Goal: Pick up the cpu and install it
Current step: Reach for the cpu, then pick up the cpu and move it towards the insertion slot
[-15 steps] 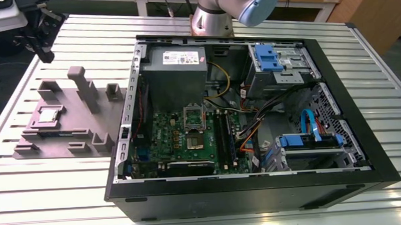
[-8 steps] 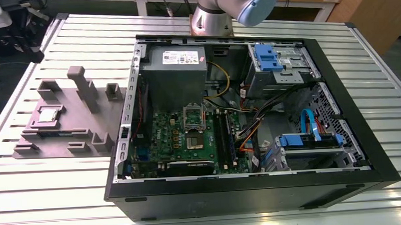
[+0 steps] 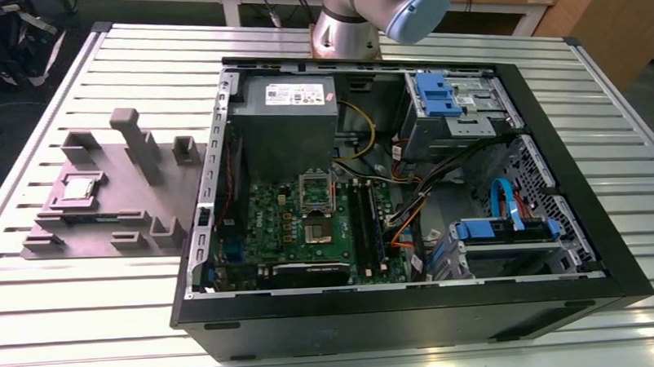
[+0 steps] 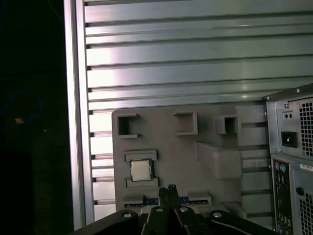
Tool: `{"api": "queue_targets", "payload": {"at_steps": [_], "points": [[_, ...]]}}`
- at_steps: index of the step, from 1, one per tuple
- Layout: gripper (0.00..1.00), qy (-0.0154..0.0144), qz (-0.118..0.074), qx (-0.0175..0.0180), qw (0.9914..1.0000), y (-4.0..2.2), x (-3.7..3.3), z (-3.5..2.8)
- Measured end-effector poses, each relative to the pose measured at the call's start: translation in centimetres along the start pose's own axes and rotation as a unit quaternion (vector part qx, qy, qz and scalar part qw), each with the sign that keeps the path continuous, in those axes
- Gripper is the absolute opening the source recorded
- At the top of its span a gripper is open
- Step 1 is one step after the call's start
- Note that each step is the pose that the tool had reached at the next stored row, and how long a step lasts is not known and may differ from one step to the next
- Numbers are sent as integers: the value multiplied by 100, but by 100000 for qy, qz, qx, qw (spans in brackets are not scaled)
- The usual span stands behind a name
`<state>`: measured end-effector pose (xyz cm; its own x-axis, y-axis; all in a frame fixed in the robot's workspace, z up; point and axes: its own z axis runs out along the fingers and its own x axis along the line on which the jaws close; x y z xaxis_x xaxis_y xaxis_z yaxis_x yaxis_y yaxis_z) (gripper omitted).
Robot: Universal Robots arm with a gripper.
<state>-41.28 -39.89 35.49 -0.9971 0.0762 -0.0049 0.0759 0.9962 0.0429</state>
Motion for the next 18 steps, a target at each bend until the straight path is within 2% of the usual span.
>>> {"api": "queue_targets", "payload": {"at_steps": [4,9,18], "points": [[10,3,-3,0,100000,-9,121,1],[10,1,3,0,100000,-18,230,3],[10,1,-1,2,100000,-20,255,3]]}}
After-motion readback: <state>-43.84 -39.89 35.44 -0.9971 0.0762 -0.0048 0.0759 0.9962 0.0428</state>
